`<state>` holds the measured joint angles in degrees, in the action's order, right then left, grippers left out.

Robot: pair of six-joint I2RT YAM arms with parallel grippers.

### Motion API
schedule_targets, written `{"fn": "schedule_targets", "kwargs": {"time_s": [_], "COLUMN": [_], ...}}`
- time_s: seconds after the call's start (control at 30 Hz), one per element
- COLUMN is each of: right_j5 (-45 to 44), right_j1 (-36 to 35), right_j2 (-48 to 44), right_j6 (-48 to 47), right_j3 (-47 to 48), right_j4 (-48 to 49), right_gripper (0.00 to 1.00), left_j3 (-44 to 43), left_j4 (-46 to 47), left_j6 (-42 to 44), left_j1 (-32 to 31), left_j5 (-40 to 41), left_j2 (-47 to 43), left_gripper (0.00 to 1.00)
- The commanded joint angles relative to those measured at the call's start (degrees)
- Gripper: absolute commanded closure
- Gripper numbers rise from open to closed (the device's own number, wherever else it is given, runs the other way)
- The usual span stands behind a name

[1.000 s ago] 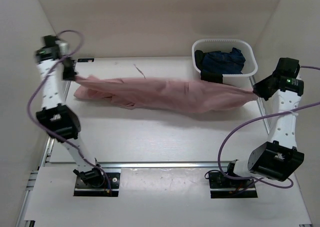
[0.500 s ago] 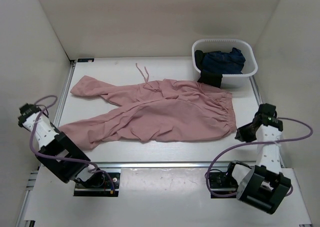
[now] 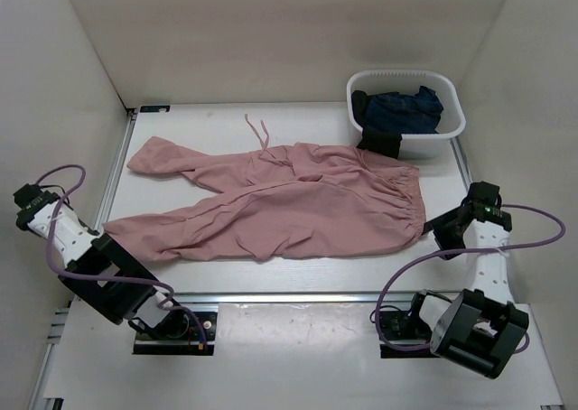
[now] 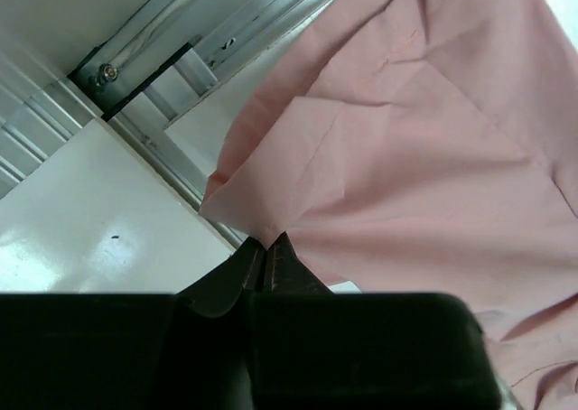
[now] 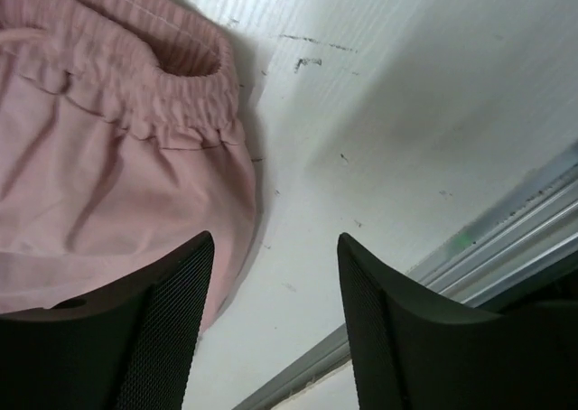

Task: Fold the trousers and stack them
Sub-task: Flatten the trousers out

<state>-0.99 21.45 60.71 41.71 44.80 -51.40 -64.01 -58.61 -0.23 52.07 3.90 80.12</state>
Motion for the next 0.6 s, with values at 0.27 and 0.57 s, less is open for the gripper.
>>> {"fn": "schedule_targets", "kwargs": {"time_s": [0.27, 0.57], "right_j5": [7.8, 6.4], "right_j1": [-1.9, -5.5], "right_j2": [9.2, 27.3], "right_j6": [6.8, 12.2], "right_j3": [-6.6, -3.6], "right_j4": [21.6, 25.4], "right_gripper": [0.26, 0.63], "left_j3": [3.3, 2.2], "left_j4": [-0.5, 3.1], "left_j6": [0.2, 0.2], "left_j1": [0.3, 0.3], "left_j5": [-2.6, -2.0], "left_j2": [-2.8, -4.7], "left_gripper": [0.86, 0.86]}}
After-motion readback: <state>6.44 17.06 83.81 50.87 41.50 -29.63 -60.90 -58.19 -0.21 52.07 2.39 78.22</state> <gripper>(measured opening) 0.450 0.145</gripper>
